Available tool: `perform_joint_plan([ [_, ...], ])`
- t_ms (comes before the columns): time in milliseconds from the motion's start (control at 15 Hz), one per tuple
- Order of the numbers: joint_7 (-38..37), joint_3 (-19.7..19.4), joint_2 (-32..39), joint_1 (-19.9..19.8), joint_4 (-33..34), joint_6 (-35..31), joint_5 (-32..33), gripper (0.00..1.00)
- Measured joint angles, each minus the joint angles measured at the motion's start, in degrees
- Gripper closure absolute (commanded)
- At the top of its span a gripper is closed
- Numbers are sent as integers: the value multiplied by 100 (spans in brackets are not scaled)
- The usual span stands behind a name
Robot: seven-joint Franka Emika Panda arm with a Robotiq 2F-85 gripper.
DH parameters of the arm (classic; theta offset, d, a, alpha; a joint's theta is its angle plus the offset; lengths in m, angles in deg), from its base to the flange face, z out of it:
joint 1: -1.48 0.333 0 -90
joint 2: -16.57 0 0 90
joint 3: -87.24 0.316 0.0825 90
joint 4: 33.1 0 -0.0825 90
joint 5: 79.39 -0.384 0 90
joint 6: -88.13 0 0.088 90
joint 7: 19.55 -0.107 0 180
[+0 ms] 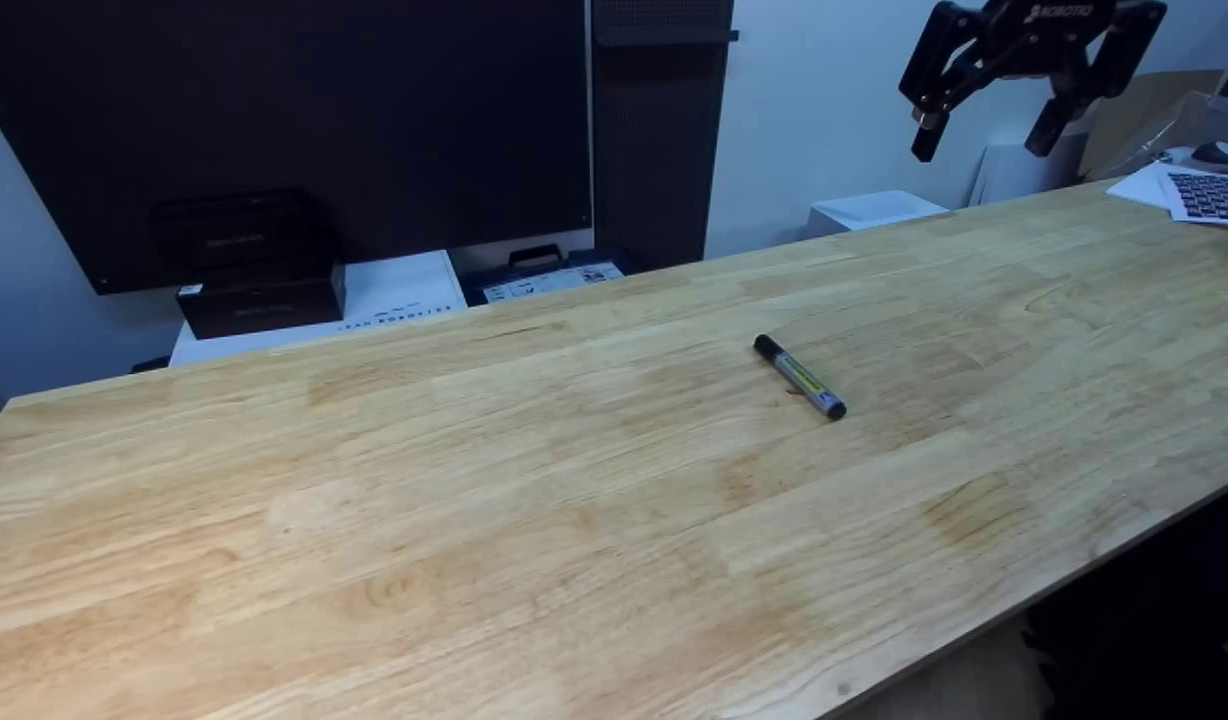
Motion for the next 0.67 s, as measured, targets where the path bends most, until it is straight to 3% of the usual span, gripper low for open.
perform_joint_plan([
  [267, 212, -13, 15, 25, 11, 149, -77, 0],
  [667, 2445, 243, 804, 206, 174, 595, -1424, 0],
])
